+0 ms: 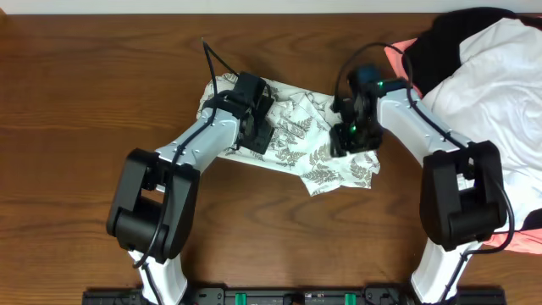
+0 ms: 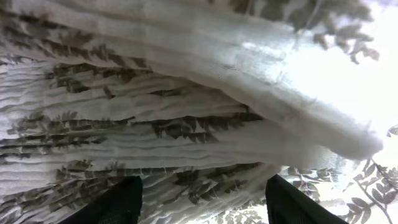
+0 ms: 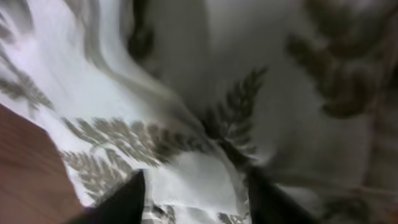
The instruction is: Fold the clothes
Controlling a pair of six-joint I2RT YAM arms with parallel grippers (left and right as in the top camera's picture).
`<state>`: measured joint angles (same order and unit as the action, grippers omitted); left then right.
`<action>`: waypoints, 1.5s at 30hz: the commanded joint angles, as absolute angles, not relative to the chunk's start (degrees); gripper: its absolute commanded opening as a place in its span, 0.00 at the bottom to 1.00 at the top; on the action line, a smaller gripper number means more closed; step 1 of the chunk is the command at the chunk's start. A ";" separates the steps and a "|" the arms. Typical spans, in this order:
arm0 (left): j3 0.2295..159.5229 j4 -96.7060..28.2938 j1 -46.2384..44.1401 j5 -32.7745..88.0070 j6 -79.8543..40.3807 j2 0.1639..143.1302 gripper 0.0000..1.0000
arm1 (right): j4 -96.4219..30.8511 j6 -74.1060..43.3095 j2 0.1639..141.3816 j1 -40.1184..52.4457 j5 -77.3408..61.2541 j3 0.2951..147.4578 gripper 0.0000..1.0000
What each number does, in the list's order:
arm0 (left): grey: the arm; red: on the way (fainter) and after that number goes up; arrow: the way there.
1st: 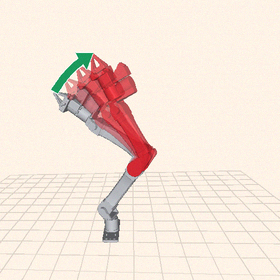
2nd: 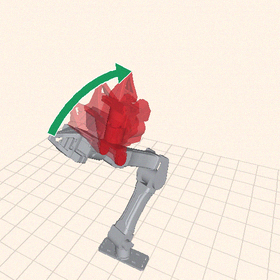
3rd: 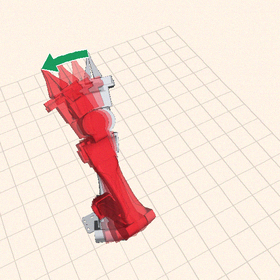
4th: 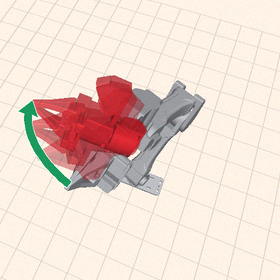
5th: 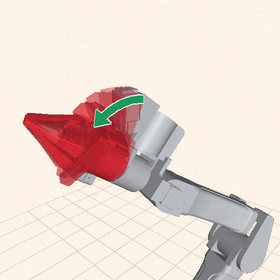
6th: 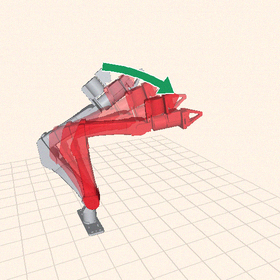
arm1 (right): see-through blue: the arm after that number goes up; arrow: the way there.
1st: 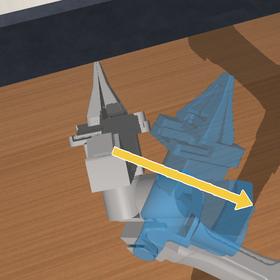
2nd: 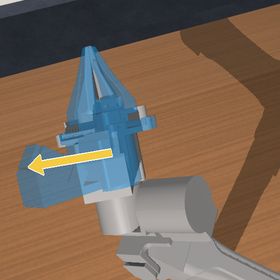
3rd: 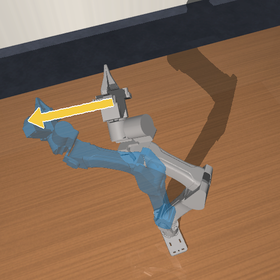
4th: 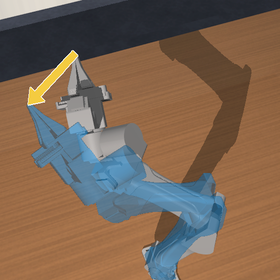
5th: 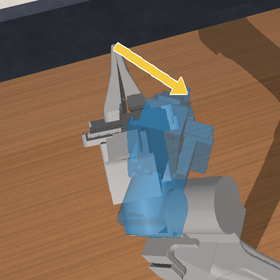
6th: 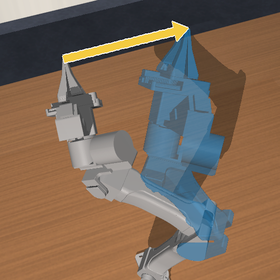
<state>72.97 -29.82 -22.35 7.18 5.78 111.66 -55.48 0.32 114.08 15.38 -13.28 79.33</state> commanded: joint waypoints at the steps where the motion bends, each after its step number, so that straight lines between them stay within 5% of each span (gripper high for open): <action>1: 72.42 -30.13 -22.33 7.31 5.26 112.25 0.64 | -54.92 -0.38 113.60 16.67 -13.56 78.78 0.04; 31: 72.42 -29.95 -22.33 7.33 5.23 112.25 0.64 | -23.62 -18.22 112.86 18.24 -13.91 83.24 0.06; 45: 72.42 -29.95 -22.33 7.33 5.23 112.25 0.64 | -33.19 -16.88 115.57 20.27 -4.45 83.13 0.20</action>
<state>72.97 -29.78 -22.35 7.18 5.78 111.66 -31.70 -17.06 114.39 20.16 -10.11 82.46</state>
